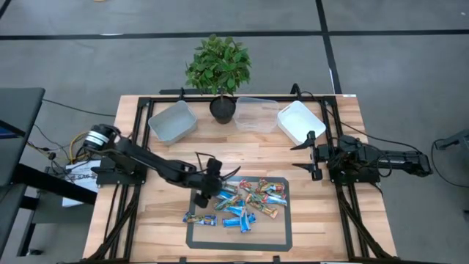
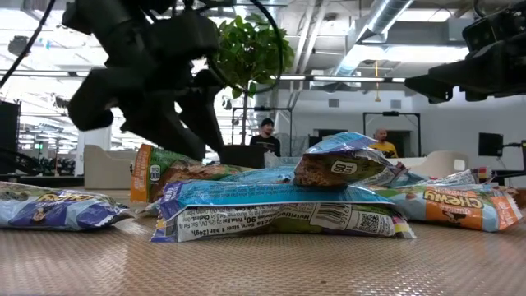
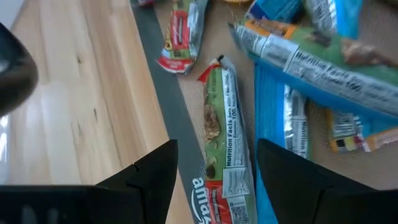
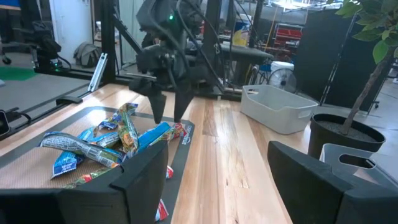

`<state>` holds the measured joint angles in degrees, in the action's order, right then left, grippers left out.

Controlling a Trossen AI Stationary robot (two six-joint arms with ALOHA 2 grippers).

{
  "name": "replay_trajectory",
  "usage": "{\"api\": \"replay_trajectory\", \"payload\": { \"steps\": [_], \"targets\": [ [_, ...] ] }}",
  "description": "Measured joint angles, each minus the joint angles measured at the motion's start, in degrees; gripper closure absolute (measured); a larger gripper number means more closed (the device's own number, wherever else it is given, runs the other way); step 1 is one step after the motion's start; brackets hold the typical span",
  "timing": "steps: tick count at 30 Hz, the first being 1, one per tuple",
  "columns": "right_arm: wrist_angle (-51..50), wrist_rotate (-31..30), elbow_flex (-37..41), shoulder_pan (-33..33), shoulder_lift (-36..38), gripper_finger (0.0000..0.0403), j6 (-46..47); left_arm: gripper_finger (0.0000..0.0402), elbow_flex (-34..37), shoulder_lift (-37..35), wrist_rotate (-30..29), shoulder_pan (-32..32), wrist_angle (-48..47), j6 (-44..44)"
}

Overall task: Pick and place Granola Bars by type
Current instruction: Put the red granola bar into the transparent bin

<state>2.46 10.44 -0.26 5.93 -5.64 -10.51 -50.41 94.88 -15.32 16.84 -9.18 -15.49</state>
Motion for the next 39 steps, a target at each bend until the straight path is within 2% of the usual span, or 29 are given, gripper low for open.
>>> {"api": "replay_trajectory", "payload": {
  "steps": [5,10,18,21,27,32,39],
  "targets": [
    [0.0,0.0,0.0,0.0,0.0,0.0132,0.0,0.0189,-0.9,3.3,-0.4,-0.1,-2.1,0.0],
    [0.0,0.0,0.0,0.0,0.0,0.0132,0.0,0.0189,-0.9,5.7,-3.3,-1.5,-1.5,-1.2],
    [0.0,0.0,0.0,0.0,0.0,0.0132,0.0,0.0194,-1.1,7.1,-1.6,-2.9,-1.0,-2.3],
    [0.0,0.0,0.0,0.0,0.0,0.0132,0.0,0.0216,-1.1,7.1,0.1,-3.2,-1.1,-2.3],
    [0.0,0.0,0.0,0.0,0.0,0.0132,0.0,0.0291,-1.1,7.2,4.3,-3.8,-1.3,-2.3],
    [0.0,0.0,0.0,0.0,0.0,0.0132,0.0,0.0344,-1.0,7.2,4.4,-3.9,-0.7,-2.4],
    [0.0,0.0,0.0,0.0,0.0,0.0132,0.0,0.037,-0.8,6.9,4.4,-4.4,0.9,-2.3]
  ]
}}
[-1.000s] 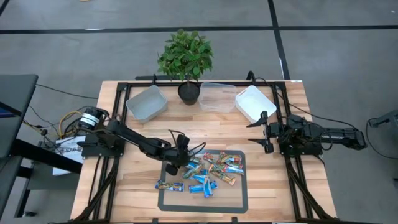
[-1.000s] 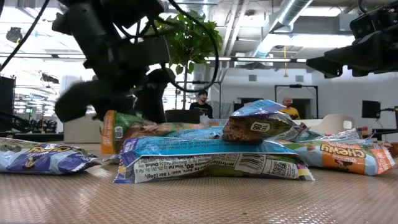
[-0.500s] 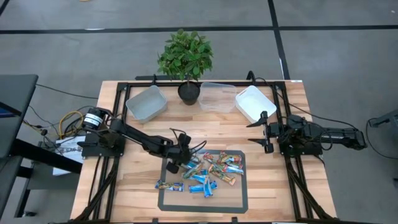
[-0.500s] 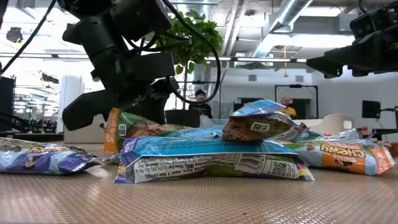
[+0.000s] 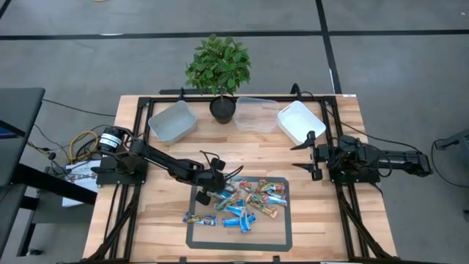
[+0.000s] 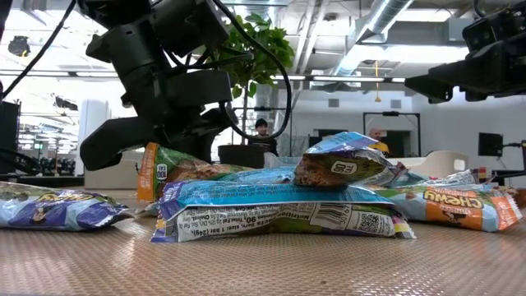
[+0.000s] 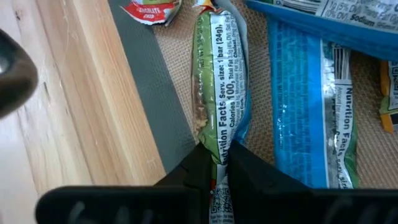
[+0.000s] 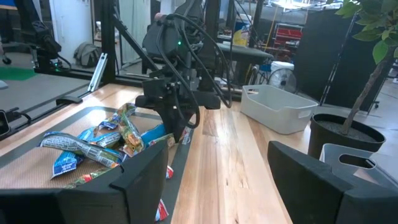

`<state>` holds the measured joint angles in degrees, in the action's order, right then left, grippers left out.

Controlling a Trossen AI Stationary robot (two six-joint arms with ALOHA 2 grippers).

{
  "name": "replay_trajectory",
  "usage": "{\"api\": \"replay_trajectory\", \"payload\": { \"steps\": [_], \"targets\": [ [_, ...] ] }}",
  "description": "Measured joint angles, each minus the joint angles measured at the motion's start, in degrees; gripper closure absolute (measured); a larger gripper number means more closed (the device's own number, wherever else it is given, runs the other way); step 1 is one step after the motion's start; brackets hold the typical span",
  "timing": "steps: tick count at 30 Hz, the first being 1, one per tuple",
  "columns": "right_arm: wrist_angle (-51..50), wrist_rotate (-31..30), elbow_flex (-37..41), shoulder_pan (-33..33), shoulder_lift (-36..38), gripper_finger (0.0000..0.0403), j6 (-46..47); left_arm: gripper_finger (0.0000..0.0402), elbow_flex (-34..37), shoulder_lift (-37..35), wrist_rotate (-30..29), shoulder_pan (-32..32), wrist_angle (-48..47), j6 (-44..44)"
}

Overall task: Pick and place Granola Bars by type
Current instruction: Put the red granola bar into the transparent bin

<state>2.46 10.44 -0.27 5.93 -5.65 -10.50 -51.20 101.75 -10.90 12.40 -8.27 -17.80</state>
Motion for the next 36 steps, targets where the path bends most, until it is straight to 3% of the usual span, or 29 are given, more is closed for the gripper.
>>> {"api": "replay_trajectory", "payload": {
  "steps": [9,19,23,27,30,36],
  "targets": [
    [0.0,0.0,0.0,0.0,0.0,0.0132,0.0,0.0365,0.0,-4.9,-7.6,-1.7,8.6,-0.3],
    [0.0,0.0,0.0,0.0,0.0,0.0132,0.0,0.0369,-0.1,-6.1,-17.0,-10.4,31.2,-2.7],
    [0.0,0.0,0.0,0.0,0.0,0.0132,0.0,0.0369,-2.0,-5.9,-17.3,-15.3,33.4,-3.3],
    [0.0,0.0,0.0,0.0,0.0,0.0132,0.0,0.0369,-5.3,-3.5,-13.1,-19.4,33.4,-3.4],
    [0.0,0.0,0.0,0.0,0.0,0.0132,0.0,0.0369,-8.3,-0.1,-10.6,-20.8,32.6,-5.7],
    [0.0,0.0,0.0,0.0,0.0,0.0132,0.0,0.0369,-15.2,7.1,-12.3,-21.4,32.5,-13.7]
  ]
}}
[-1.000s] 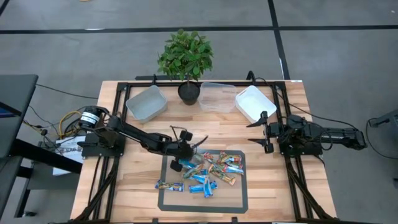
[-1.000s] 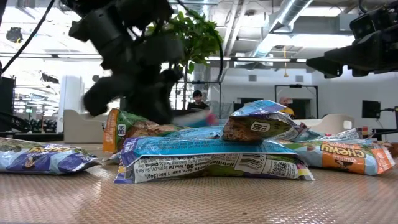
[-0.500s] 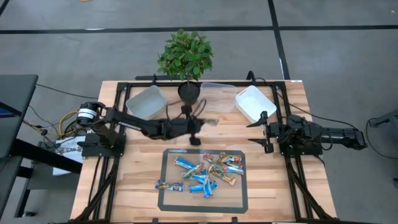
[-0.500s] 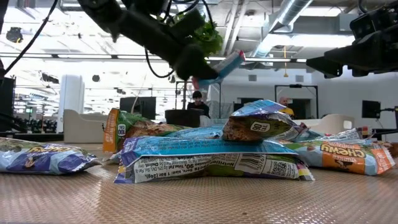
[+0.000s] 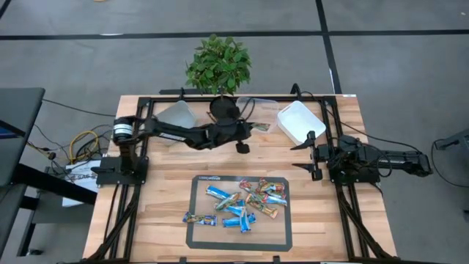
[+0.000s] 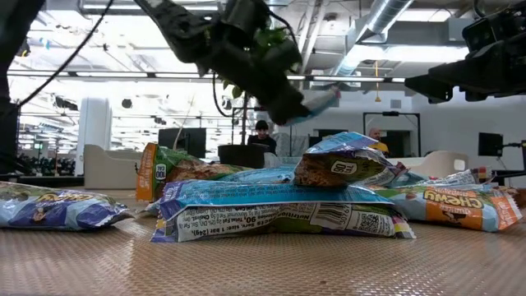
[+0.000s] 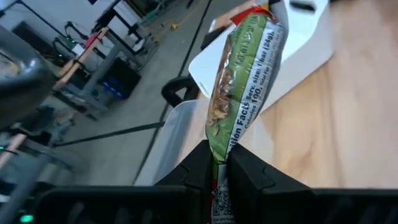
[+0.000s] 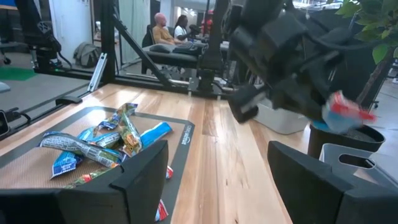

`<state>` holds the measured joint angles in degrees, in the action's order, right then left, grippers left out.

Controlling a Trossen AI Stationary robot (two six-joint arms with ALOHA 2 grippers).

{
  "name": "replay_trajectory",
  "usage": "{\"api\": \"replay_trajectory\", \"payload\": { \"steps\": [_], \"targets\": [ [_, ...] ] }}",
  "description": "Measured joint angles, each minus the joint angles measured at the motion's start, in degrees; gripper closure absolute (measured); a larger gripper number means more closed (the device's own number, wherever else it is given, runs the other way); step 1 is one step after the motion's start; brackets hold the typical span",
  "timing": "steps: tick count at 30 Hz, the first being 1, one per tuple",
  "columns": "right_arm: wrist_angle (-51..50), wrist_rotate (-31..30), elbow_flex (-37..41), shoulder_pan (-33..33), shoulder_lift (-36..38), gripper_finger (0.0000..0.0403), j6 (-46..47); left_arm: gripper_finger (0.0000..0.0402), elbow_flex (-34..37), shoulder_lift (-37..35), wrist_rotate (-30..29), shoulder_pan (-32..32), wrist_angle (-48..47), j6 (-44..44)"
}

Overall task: Pick and place Granola Bars by type
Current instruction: Put the red granola bar into the transparent bin

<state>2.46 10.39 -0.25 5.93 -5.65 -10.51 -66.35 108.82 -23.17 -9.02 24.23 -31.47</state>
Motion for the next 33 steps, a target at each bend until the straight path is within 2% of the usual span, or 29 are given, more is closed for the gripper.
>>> {"api": "replay_trajectory", "payload": {
  "steps": [6,12,17,24,28,33],
  "targets": [
    [0.0,0.0,0.0,0.0,0.0,0.0132,0.0,0.0369,-7.2,6.2,-4.7,-0.6,-0.9,-5.6],
    [0.0,0.0,0.0,0.0,0.0,0.0132,0.0,0.0361,-15.8,11.6,-12.1,-2.7,-6.3,-5.8],
    [0.0,0.0,0.0,0.0,0.0,0.0132,0.0,0.0306,-20.6,13.3,-13.8,-3.5,-15.0,-2.4],
    [0.0,0.0,0.0,0.0,0.0,0.0132,0.0,0.0211,-21.0,13.3,-12.2,-3.4,-15.9,-1.4],
    [0.0,0.0,0.0,0.0,0.0,0.0132,0.0,0.0193,-21.0,13.3,-12.2,-3.2,-15.8,-1.4],
    [0.0,0.0,0.0,0.0,0.0,0.0132,0.0,0.0193,-21.0,13.3,-14.4,-3.0,-15.9,-1.3]
  ]
}}
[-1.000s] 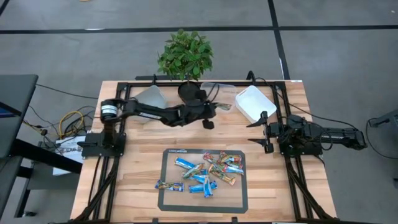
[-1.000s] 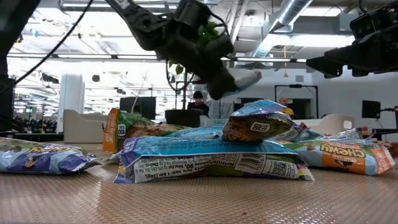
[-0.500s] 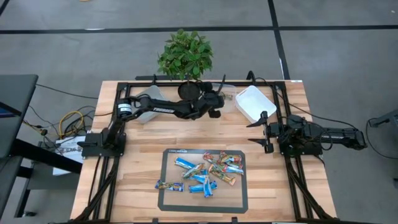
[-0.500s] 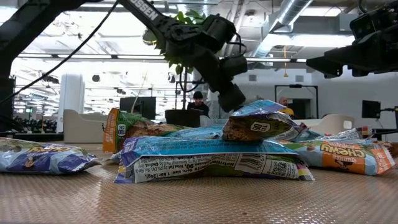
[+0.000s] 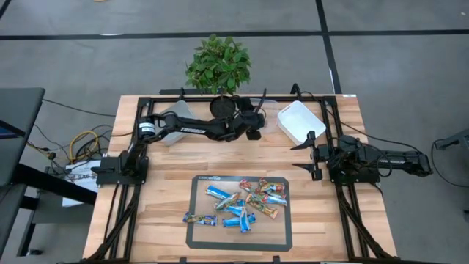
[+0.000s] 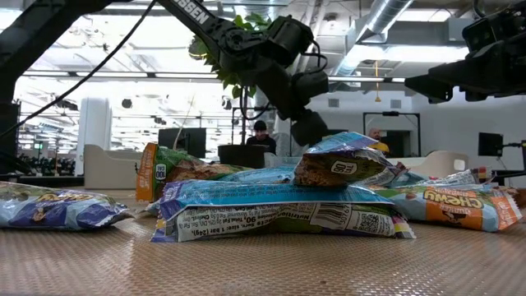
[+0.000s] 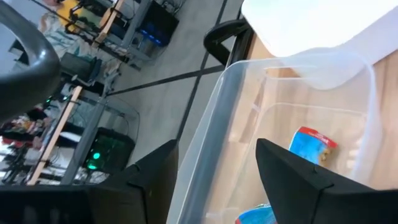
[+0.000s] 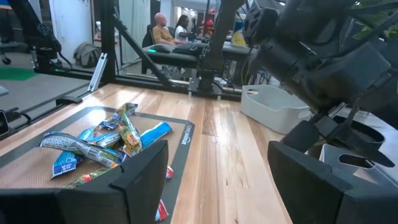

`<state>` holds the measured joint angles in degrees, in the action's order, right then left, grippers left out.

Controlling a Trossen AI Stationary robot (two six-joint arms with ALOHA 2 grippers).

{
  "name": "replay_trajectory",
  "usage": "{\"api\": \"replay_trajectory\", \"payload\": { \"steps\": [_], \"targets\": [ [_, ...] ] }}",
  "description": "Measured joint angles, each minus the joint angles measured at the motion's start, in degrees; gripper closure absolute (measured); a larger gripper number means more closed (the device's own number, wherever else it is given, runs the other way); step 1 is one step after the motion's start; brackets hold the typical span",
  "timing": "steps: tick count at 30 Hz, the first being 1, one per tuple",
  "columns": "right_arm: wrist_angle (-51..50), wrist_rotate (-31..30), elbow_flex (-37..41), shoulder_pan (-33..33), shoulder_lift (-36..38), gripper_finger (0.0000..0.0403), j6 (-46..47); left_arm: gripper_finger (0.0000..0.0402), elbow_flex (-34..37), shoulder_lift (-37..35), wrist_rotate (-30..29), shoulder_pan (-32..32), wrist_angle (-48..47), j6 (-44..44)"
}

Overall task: Pick and place Granola Bars by type
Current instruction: Put the red granola bar into the transparent bin

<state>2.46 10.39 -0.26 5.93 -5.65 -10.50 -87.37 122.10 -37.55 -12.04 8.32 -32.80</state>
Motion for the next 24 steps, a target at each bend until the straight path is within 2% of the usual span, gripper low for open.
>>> {"api": "replay_trajectory", "payload": {
  "steps": [10,17,21,24],
  "targets": [
    [0.0,0.0,0.0,0.0,0.0,0.0132,0.0,0.0193,0.4,-0.1,-0.7,4.0,-0.1,-2.0],
    [0.0,0.0,0.0,0.0,0.0,0.0132,0.0,0.0193,0.4,-2.9,0.0,11.3,-5.6,-4.2],
    [0.0,0.0,0.0,0.0,0.0,0.0132,0.0,0.0193,0.4,-4.9,4.0,15.8,-14.4,-0.6],
    [0.0,0.0,0.0,0.0,0.0,0.0132,0.0,0.0193,0.4,-6.6,12.4,18.9,-21.8,1.1]
  ]
}}
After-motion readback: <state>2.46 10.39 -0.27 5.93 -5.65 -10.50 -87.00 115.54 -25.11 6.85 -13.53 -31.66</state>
